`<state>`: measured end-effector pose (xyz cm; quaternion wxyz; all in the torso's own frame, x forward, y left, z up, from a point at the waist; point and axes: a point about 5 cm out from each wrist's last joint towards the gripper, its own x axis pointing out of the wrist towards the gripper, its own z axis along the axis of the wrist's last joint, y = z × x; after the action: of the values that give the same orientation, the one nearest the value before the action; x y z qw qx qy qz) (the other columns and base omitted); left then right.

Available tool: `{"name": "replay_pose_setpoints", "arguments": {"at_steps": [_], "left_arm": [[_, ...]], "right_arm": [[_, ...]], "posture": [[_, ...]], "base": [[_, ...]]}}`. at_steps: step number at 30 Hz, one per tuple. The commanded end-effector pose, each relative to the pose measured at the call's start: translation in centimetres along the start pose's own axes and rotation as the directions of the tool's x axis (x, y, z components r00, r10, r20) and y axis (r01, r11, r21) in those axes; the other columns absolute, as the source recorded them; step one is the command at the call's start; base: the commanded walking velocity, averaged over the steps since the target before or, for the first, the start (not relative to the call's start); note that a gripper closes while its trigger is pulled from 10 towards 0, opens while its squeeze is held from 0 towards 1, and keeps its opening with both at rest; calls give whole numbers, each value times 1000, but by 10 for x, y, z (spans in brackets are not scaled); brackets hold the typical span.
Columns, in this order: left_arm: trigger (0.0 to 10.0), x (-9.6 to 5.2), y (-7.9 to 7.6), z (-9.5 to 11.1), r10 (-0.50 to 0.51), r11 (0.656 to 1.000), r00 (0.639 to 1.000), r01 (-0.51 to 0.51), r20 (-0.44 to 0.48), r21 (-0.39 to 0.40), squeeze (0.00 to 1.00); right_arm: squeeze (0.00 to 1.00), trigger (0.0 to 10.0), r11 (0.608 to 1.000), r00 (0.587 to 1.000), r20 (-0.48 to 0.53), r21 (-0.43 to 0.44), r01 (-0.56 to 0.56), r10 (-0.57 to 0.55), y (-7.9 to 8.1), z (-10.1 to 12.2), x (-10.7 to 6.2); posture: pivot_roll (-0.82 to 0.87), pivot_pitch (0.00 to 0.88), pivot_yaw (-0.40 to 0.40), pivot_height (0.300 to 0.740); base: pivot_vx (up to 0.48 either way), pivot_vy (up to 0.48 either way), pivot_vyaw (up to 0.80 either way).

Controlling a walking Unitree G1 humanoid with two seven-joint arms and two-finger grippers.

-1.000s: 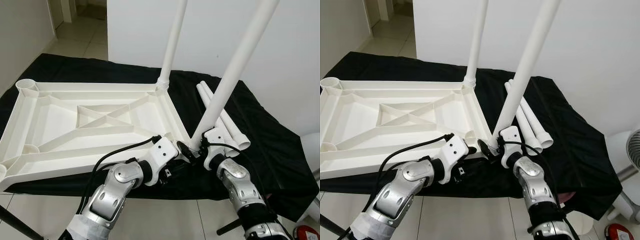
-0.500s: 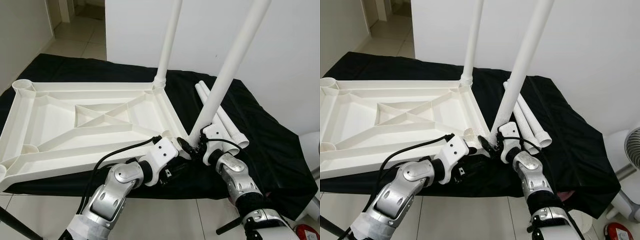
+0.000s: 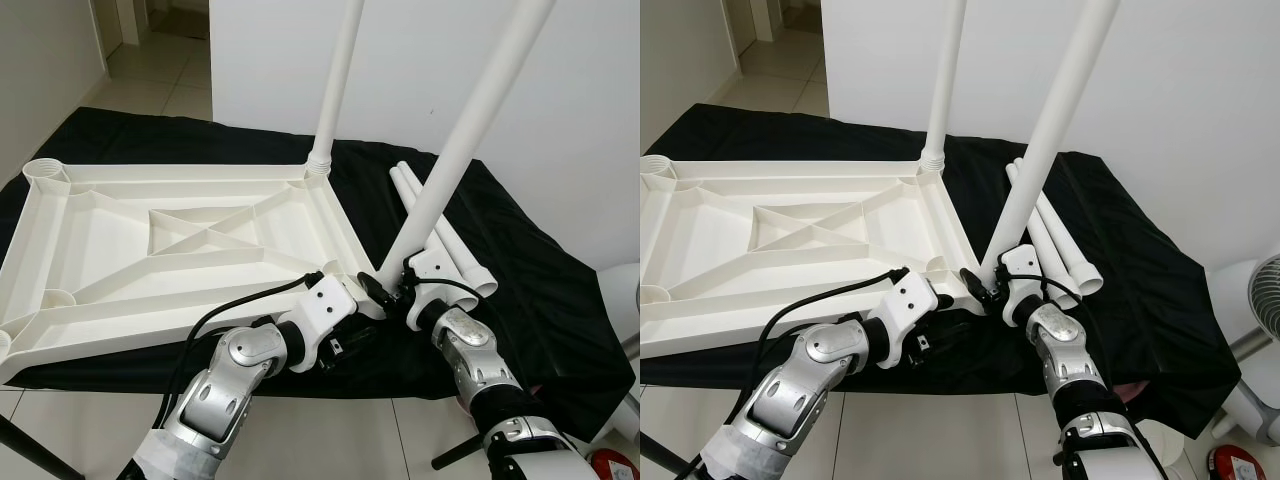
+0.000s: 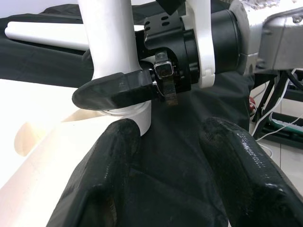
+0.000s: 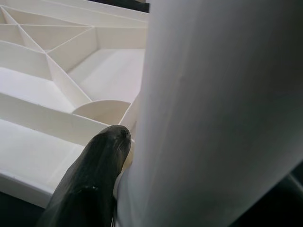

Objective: Building children table

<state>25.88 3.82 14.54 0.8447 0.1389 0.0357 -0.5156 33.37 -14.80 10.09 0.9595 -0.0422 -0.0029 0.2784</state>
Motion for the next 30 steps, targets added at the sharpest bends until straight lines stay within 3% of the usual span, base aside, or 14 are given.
{"name": "replay_pose_setpoints", "arguments": {"at_steps": [1,2,6,8,12,14,17,19,22,26,30], "left_arm": [[10000,2,-1,1,38,999,999,-38,-1,12,0],[10000,2,-1,1,37,999,999,-37,0,15,0],[10000,2,-1,1,37,999,999,-37,-2,21,0],[10000,2,-1,0,38,999,999,-38,-4,24,0],[10000,2,-2,0,35,999,999,-35,-5,25,0],[10000,2,-2,-1,30,999,1000,-30,-6,28,0],[10000,3,-2,-1,28,999,1000,-28,-7,30,0],[10000,3,-2,0,25,999,1000,-24,-5,31,0],[10000,4,-3,0,22,999,1000,-22,-4,31,0],[10000,5,-5,0,20,999,1000,-20,-3,28,0],[10000,5,-5,0,20,999,1000,-20,-2,27,0]], "right_arm": [[0,10000,999,997,-74,40,-7,10,9,-18,-4],[0,10000,996,993,-95,39,78,-74,9,-20,-4],[0,10000,985,982,-109,59,161,-154,8,-21,-4],[0,10000,963,962,-131,94,252,-239,7,-23,-5],[0,10000,939,940,-145,109,327,-310,9,-25,-6],[0,10000,894,898,-162,125,429,-408,19,-25,-7],[0,10000,875,880,-168,130,467,-445,23,-25,-8],[0,10000,835,840,-182,128,535,-511,30,-22,-10],[0,10000,802,817,-196,171,573,-542,41,-19,-9],[0,10000,821,843,-174,196,535,-508,53,-14,-6],[0,10000,826,848,-163,196,529,-504,51,-13,-5]], "posture": [[49,0,-142,740],[48,0,-143,740],[48,0,-143,740],[52,0,-146,740],[51,0,-144,740],[49,0,-144,740],[49,0,-144,740],[48,0,-145,740],[49,0,-150,740],[49,0,-156,740],[49,0,-157,740]], "base": [[0,0,0],[0,0,0],[0,0,0],[0,0,0],[0,0,0],[0,0,0],[0,0,0],[0,0,0],[0,0,0],[0,0,0],[0,0,0]]}}
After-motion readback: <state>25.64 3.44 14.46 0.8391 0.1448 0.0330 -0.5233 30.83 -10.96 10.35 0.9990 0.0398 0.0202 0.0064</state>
